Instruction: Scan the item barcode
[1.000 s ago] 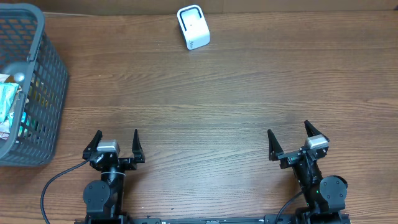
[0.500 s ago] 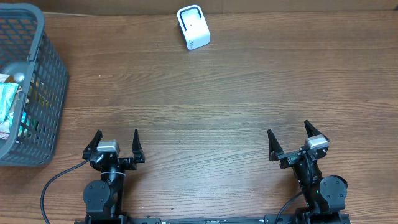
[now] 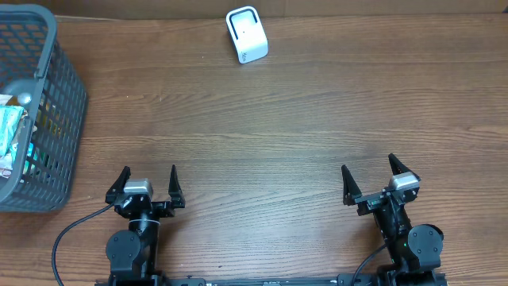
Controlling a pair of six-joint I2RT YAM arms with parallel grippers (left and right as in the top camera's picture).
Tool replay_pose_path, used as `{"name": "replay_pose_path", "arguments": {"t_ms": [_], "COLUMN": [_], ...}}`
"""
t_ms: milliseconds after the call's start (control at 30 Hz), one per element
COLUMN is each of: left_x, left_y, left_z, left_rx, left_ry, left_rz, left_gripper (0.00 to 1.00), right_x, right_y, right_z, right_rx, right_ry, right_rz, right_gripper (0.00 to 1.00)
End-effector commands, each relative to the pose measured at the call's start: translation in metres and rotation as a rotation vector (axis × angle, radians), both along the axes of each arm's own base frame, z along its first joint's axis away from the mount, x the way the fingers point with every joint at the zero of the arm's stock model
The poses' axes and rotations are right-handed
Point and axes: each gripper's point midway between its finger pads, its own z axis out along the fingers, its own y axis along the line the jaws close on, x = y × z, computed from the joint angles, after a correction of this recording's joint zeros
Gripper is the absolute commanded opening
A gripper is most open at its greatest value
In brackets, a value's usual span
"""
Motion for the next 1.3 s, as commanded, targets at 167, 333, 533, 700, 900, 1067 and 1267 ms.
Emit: {"name": "replay_pose_path", "arguments": {"t_ms": [167,333,533,700,900,1067,1267], "left_x": [-0.0002,-0.0002,-0.0002,-0.0002,-0.0002,-0.0002,-0.0002], "left_y": [-0.0006,-0.0006,-0.0006,-0.0006,-0.0006,-0.0006,-0.0013], "left_z": [-0.0002,-0.0002,-0.0002,-0.0002,-0.0002,-0.0002,-0.0002], "left_rx": [0.015,0.015,0.015,0.015,0.015,0.015,-0.016], "left_ry": [-0.003,-0.003,-0.003,-0.003,-0.003,-0.003,-0.003], "left_rz": [-0.002,-0.002,-0.002,-0.002,-0.002,-0.002,-0.003], "left_gripper": [1.00,0.99,1.00,1.00,1.00,1.00,1.00], "right_x": [-0.0001,-0.0001,-0.0001,-0.0001,-0.0001,-0.0001,-0.0001], "right_y": [0.0013,0.0013,0.0013,0.0013,0.0013,0.0013,0.0013], "right_z": [-0.0031,-0.0030,-0.0031,-0.0031,-0.0031,-0.0031,-0.0031], "right_rx": [0.000,0.000,0.000,0.000,0.000,0.000,0.000], "right_ry": [0.002,0.001,0.002,0.002,0.002,0.002,0.002], "right_rz": [0.007,0.007,0.007,0.007,0.007,0.007,0.007], "right_gripper": [1.00,1.00,1.00,1.00,1.00,1.00,1.00]}}
